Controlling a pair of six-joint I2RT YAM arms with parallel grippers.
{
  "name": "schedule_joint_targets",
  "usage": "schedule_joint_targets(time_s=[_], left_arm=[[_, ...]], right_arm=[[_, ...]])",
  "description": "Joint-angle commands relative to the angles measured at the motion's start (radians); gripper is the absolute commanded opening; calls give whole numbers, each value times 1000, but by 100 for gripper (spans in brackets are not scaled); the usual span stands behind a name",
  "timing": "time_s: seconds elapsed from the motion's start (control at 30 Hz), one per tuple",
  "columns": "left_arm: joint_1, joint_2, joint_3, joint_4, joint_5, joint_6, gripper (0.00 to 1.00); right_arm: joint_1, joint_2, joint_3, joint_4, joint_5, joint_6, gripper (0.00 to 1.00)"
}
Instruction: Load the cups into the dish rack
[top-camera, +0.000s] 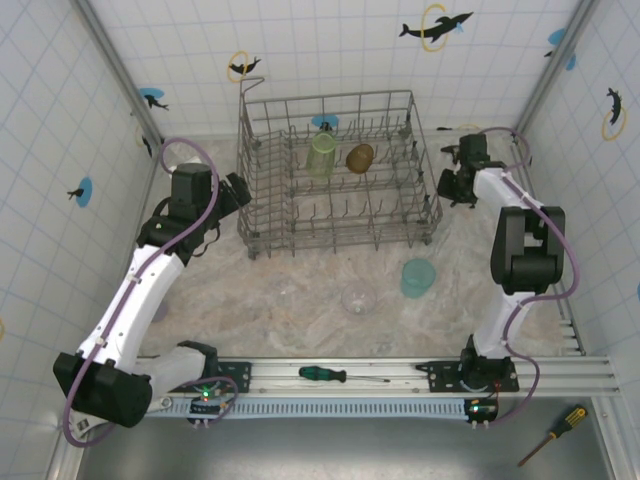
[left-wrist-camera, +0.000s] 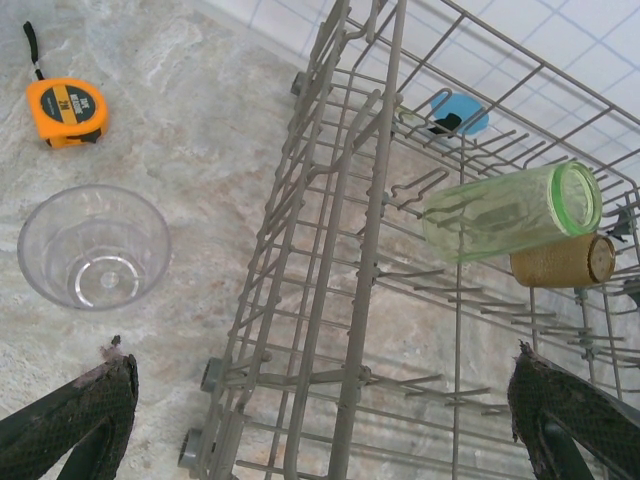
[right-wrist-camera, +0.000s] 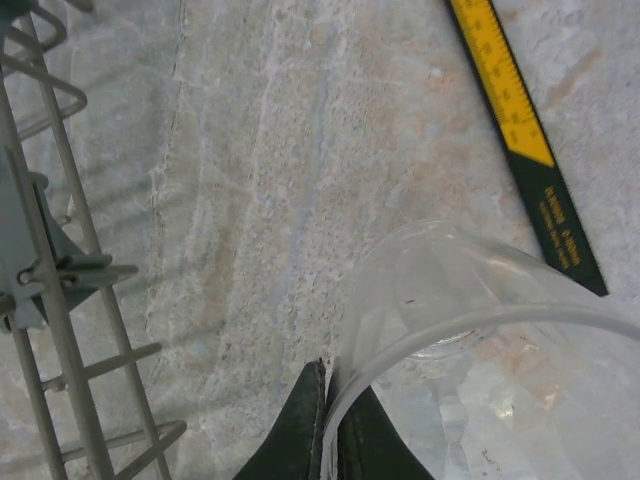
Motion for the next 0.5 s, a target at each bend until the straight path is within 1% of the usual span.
schedule_joint_targets(time_s=[0.0, 0.33, 0.47], left_arm=[[5, -16, -10, -2, -19, 24, 98], [4, -9, 3, -8, -22, 16, 98], [4, -11, -3, -7, -41, 5, 98]], right_arm=[[14, -7, 3, -30, -8, -1, 0], [26, -134, -20, -26, -8, -3, 0], [42, -199, -21, -4, -5, -3, 0]])
